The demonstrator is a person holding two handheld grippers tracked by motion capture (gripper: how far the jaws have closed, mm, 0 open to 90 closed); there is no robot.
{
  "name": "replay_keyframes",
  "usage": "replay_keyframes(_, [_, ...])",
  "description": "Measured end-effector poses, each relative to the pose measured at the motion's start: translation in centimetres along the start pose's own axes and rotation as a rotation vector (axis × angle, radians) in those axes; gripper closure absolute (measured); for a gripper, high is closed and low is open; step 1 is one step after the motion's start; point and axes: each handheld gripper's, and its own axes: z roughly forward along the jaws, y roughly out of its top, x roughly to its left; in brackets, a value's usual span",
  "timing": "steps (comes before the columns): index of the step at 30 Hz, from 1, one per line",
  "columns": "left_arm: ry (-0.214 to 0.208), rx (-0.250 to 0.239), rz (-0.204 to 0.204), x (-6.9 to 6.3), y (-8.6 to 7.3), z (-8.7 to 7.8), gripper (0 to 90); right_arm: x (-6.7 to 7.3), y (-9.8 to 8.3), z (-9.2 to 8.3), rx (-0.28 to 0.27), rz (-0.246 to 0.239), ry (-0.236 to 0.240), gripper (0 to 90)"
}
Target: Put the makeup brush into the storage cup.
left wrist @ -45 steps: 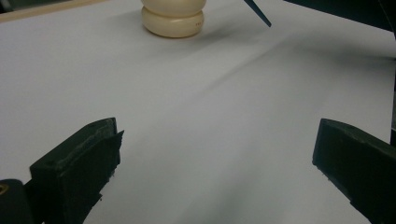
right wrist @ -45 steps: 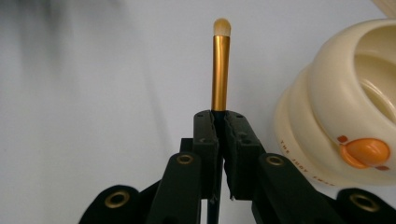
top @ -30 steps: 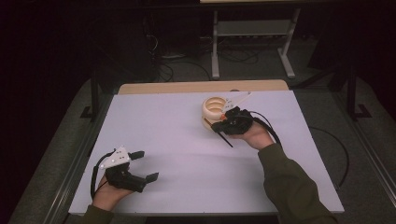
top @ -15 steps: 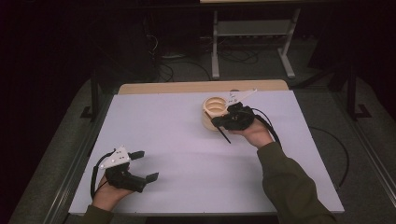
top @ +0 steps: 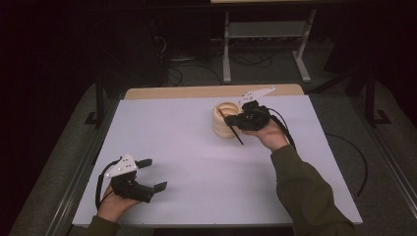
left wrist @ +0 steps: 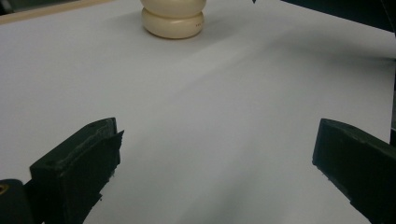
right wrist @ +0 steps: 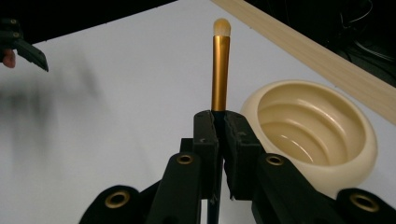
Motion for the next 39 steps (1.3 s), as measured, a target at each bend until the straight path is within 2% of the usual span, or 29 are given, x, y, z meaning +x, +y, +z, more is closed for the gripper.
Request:
replay_keyframes(11, [-0.011, 0.0, -0.005, -0.1, 0.0, 0.1, 0.3, -0.3, 1.1, -0.2, -0.026, 0.015, -0.023, 83.0])
replay_keyframes(22, [-0.009, -0.004, -0.008, 0.1, -0.1, 0.0, 0.3, -1.4, 1.8, -0.4, -0.07, 0.043, -0.062, 83.0])
replay_keyframes(32, [-0.01, -0.007, -0.006, 0.1, 0.0, 0.0, 0.3, -1.7, 2.8, -0.7, -0.091, 0.025, -0.091, 83.0])
replay_keyframes(39, [-0.011, -0.008, -0.006, 0.1, -0.1, 0.0, 0.3, -1.9, 3.6, -0.4, -0.103, 0.043, -0.101, 83.0])
